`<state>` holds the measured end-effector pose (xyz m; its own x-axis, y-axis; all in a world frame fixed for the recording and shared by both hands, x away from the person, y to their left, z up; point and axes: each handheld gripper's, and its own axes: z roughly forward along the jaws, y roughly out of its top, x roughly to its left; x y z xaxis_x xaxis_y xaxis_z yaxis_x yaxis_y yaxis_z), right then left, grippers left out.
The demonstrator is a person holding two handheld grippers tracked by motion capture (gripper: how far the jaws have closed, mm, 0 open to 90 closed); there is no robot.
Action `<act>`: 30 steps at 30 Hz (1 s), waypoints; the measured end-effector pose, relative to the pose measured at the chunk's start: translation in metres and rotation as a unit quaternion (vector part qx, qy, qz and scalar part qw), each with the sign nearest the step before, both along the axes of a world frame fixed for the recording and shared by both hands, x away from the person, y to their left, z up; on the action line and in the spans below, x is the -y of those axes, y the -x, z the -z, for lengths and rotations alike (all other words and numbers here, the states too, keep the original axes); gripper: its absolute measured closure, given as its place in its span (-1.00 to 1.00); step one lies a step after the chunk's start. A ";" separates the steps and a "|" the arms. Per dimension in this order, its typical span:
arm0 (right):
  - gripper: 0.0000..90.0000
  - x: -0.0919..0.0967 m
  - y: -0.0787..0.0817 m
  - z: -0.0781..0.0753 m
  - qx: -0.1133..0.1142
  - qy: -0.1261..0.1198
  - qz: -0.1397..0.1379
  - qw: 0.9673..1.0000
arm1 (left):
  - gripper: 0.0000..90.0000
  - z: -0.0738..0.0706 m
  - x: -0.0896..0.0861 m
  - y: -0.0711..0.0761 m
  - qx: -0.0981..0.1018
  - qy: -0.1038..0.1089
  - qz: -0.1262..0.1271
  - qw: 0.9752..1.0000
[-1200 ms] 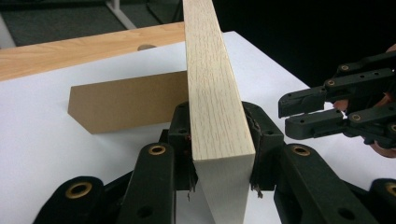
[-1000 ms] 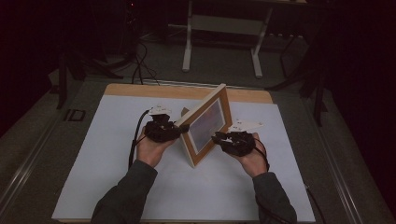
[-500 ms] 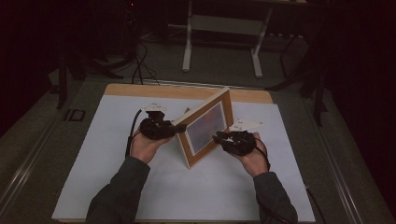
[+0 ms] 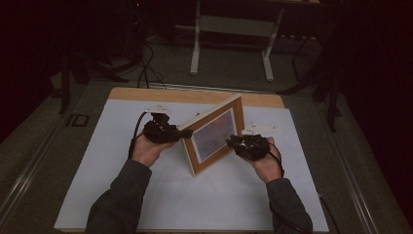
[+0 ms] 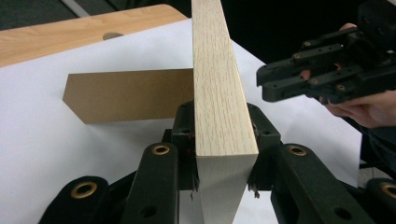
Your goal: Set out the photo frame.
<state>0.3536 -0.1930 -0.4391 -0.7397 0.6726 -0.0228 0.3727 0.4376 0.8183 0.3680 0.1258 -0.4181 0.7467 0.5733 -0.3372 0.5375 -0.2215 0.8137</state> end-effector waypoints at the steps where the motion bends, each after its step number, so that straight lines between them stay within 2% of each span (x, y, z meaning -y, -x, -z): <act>1: 0.60 0.001 -0.001 0.001 0.000 0.002 0.004 1.000 | 0.59 0.000 -0.001 0.000 0.000 0.001 0.002 1.000; 12: 0.60 0.009 -0.005 0.001 0.000 0.002 0.029 1.000 | 0.60 -0.002 -0.010 -0.002 -0.009 -0.002 0.031 0.999; 24: 0.59 0.020 -0.021 -0.003 0.000 -0.006 0.070 0.997 | 0.60 -0.003 -0.016 -0.005 -0.014 -0.009 0.056 0.998; 30: 0.53 0.023 -0.029 -0.008 -0.001 -0.007 0.078 0.997 | 0.60 -0.004 -0.018 -0.007 -0.011 -0.016 0.065 0.998</act>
<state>0.3828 -0.2162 -0.4313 -0.6260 0.7797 -0.0109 0.4375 0.3627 0.8228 0.3753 0.1435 -0.4146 0.8079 0.4834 -0.3371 0.5201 -0.3158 0.7936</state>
